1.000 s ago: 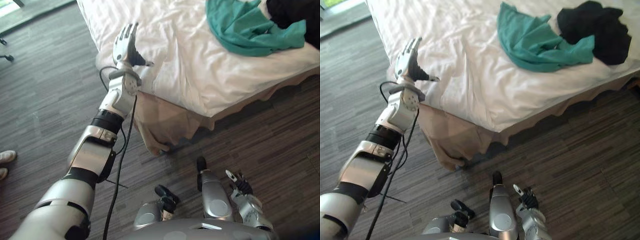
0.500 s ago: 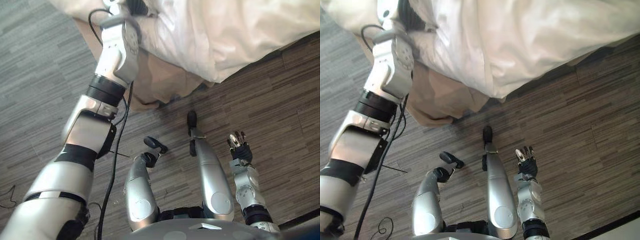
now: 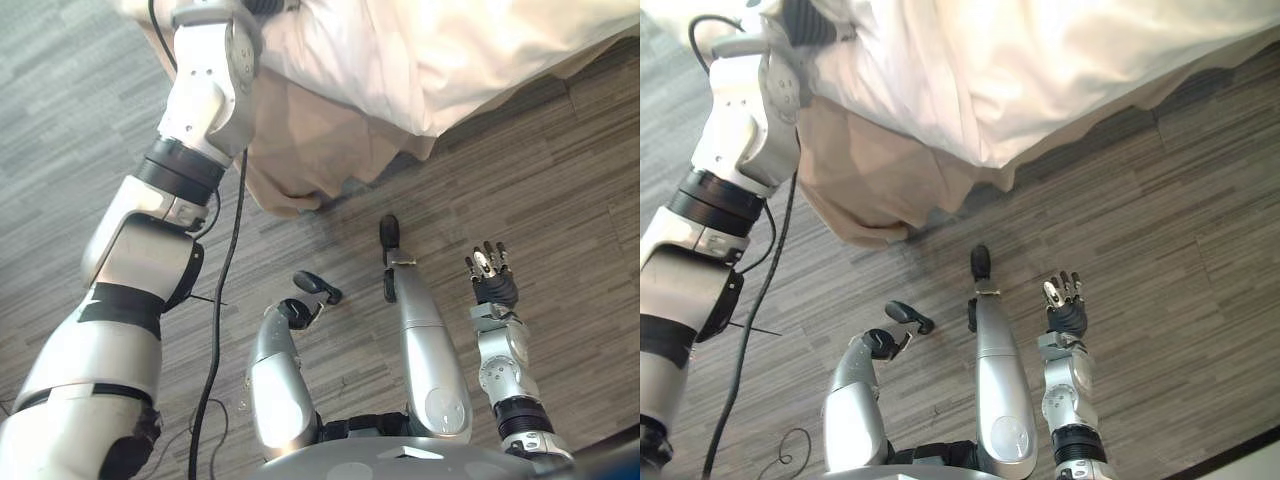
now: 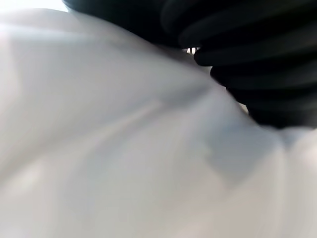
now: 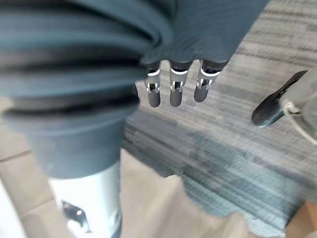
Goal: Tidy the bed and pick cloth on bed and put in laundry
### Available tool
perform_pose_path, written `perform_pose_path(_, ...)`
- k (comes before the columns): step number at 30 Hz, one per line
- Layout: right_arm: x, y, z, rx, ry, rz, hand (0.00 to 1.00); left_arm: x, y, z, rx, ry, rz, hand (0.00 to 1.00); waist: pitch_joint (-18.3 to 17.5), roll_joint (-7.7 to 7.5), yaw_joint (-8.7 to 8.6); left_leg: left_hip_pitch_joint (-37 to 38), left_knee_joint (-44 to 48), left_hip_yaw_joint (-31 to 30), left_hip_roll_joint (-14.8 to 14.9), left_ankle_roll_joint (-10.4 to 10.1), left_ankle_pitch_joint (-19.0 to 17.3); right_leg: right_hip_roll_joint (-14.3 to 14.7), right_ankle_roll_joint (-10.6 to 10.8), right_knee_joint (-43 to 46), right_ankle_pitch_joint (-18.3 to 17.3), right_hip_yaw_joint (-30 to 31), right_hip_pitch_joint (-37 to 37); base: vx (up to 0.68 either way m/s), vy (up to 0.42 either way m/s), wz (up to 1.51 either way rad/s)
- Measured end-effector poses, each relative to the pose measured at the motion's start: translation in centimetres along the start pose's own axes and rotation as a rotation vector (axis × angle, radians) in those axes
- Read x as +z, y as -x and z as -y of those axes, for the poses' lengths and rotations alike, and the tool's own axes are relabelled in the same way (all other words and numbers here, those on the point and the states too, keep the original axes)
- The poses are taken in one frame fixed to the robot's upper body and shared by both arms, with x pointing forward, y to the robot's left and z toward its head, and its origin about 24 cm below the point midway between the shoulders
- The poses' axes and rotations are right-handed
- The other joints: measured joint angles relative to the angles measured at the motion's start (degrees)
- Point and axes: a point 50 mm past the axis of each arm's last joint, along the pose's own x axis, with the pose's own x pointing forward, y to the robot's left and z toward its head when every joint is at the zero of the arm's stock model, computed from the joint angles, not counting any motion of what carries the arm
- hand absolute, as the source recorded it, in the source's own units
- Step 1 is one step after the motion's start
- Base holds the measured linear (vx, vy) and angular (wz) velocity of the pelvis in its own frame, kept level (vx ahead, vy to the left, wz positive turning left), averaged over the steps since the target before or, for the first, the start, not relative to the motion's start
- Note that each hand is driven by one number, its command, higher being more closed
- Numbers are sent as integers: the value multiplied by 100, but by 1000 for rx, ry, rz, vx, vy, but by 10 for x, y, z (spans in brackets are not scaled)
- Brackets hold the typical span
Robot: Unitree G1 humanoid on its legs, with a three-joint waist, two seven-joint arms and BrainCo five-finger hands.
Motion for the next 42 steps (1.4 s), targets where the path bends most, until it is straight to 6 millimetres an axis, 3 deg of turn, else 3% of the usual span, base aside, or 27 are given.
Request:
perform_pose_path(4, -2, 1, 7, -9, 78, -34, 0, 0, 15, 30, -74, 142, 127, 100, -33, 52, 61, 690, -546, -45, -322, -42, 168, -185, 38, -190, -102, -157, 719, 62, 2, 20)
perform_pose_path(7, -8, 11, 20, -57, 112, -78, 0, 8, 31, 44, -73, 263, 233, 100, -113, 130, 319, 1236, -963, -155, -454, -107, 328, -237, 38, -470, -102, -412, 1423, 63, -18, 25)
perform_pose_path(8, -10, 14, 24, -69, 121, -95, 0, 7, 35, 50, -84, 285, 242, 100, -233, 147, 352, 1295, -1050, -214, -477, -126, 360, -245, 37, -553, -104, -504, 1536, 92, -27, 40)
perform_pose_path(10, -29, 31, 43, -146, 130, -193, 0, -6, 60, 86, -174, 351, 245, 100, -1051, 157, 500, 1347, -1497, -319, -604, -218, 521, -268, 34, -887, -124, -770, 1754, 136, -28, 42)
perform_pose_path(11, -32, 35, 47, -165, 131, -213, 0, -8, 67, 93, -195, 368, 249, 100, -1149, 152, 513, 1446, -1616, -375, -640, -238, 578, -266, 35, -975, -124, -834, 1894, 171, -24, 44)
perform_pose_path(12, -40, 41, 54, -205, 131, -258, 0, -15, 82, 109, -235, 399, 252, 0, -1321, 142, 527, 1661, -1856, -450, -717, -278, 706, -271, 35, -1110, -124, -972, 2172, 148, -6, 41)
perform_pose_path(17, -69, 69, 85, -391, 159, -466, 0, -35, 157, 172, -406, 609, 137, 0, -1855, 116, 489, 2566, -2947, -748, -1047, -442, 1226, -207, 79, -1842, -91, -1403, 3277, 128, -14, 35)
perform_pose_path(21, -81, 90, 105, -503, 170, -581, 0, -40, 202, 203, -537, 722, 20, 0, -2146, 121, 482, 2899, -3415, -915, -1125, -550, 1400, -98, 134, -2259, -50, -1589, 3742, 57, -37, 21)
perform_pose_path(24, -87, 105, 118, -597, 160, -656, 0, -40, 261, 241, -664, 944, -232, 0, -2263, 121, 491, 3136, -3624, -1050, -1156, -575, 1441, -20, 174, -2604, 57, -1725, 4137, 6, -20, 22)
perform_pose_path(28, -90, 108, 119, -630, 137, -665, 0, -47, 302, 266, -712, 1045, -487, 0, -2360, 33, 510, 3184, -3628, -1084, -1178, -575, 1441, -7, 188, -2799, 133, -1741, 4281, -46, -37, 2)
perform_pose_path(30, -91, 111, 120, -654, 104, -653, 0, -56, 341, 285, -752, 1057, -705, 0, -2367, 10, 507, 3221, -3635, -1102, -1181, -575, 1441, 6, 198, -2880, 164, -1765, 4353, -68, -63, 1)
perform_pose_path(31, -92, 114, 121, -673, 79, -639, 0, -65, 372, 294, -756, 1074, -889, 0, -2366, -4, 521, 3276, -3651, -1122, -1180, -575, 1441, 41, 208, -2977, 194, -1824, 4457, -62, -76, 6)
perform_pose_path(32, -93, 116, 121, -684, 67, -635, 0, -69, 389, 296, -755, 1085, -989, 0, -2374, -12, 530, 3297, -3666, -1136, -1179, -575, 1441, 54, 208, -3011, 195, -1844, 4493, -61, -85, 9)
perform_pose_path(34, -100, 130, 124, -724, 37, -642, 0, -85, 450, 296, -713, 1094, -1316, 0, -2391, -31, 641, 3438, -3802, -1164, -1168, -620, 1468, 93, 202, -3115, 206, -1873, 4645, -66, -72, 5)
perform_pose_path(37, -106, 142, 123, -745, 18, -647, 0, -97, 499, 285, -582, 1108, -1598, 0, -2423, -67, 805, 3492, -3822, -1142, -1137, -639, 1480, 125, 197, -3135, 212, -1881, 4659, -94, -84, 0)
perform_pose_path(38, -108, 144, 123, -746, 19, -652, 0, -100, 510, 281, -514, 1128, -1684, 0, -2428, -72, 847, 3491, -3823, -1110, -1130, -641, 1485, 125, 194, -3146, 214, -1891, 4660, -93, -72, 1)
perform_pose_path(42, -109, 142, 117, -746, 12, -604, 0, -100, 523, 277, -455, 1155, -1764, 0, -2519, -73, 904, 3528, -3832, -1039, -1122, -634, 1502, 125, 185, -3163, 221, -1888, 4665, -82, -52, -6)
